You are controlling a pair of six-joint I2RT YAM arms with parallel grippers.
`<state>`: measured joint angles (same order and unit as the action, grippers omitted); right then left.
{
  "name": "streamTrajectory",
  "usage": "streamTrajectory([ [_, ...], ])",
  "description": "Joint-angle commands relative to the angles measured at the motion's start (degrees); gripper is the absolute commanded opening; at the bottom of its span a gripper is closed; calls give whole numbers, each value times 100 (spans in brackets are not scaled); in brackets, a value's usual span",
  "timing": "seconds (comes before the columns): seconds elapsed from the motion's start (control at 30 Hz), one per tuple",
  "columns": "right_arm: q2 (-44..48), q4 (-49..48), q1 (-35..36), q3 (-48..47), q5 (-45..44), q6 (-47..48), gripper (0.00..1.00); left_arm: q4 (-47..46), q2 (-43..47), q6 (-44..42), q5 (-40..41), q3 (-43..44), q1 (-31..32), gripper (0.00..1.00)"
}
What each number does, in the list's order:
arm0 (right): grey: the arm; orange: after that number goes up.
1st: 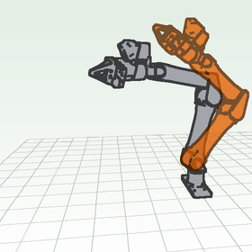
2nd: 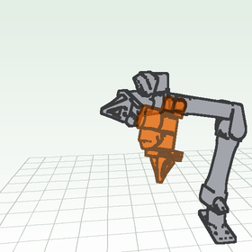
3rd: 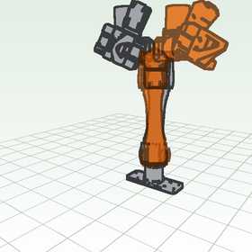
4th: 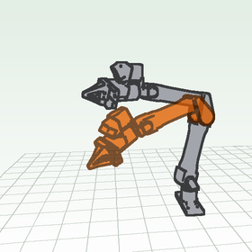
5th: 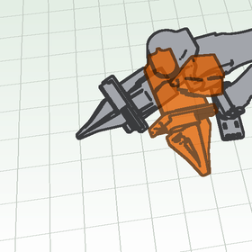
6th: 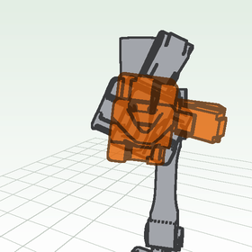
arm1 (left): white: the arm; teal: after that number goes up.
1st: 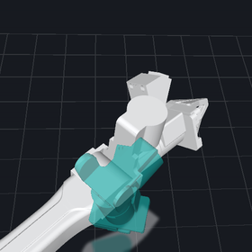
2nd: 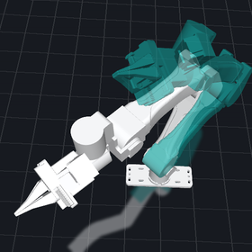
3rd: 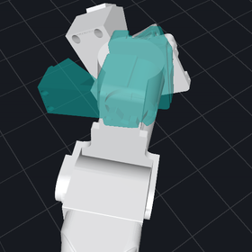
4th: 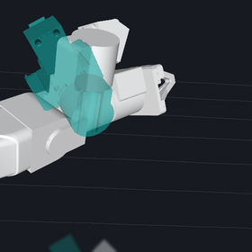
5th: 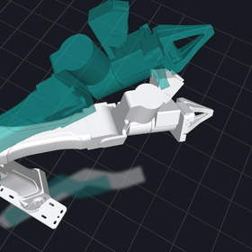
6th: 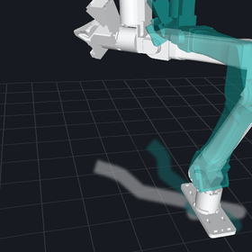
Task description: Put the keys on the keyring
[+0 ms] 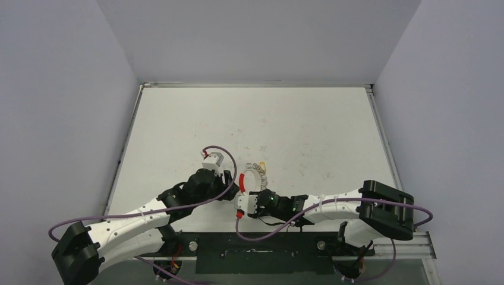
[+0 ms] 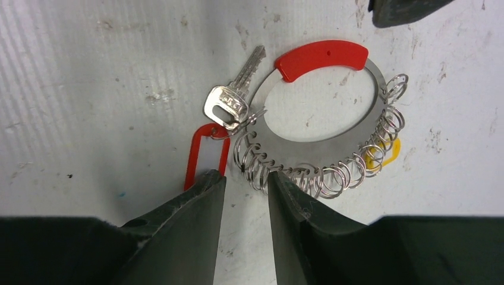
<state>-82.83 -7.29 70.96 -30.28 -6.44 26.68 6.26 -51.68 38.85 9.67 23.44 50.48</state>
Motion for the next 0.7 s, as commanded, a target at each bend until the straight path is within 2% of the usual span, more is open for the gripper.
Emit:
streamTrajectory([
  [0.0, -78, -392, 15, -115, -399, 138, 34, -158, 231, 108, 60, -65, -47, 57],
  [0.2, -148, -673, -111, -148, -192, 130, 29, -245, 178, 133, 29, -86, -47, 57],
  [0.67, -201, -797, -1122, -344, 924, -220, 25, -248, 19, 193, -62, -111, -47, 57],
])
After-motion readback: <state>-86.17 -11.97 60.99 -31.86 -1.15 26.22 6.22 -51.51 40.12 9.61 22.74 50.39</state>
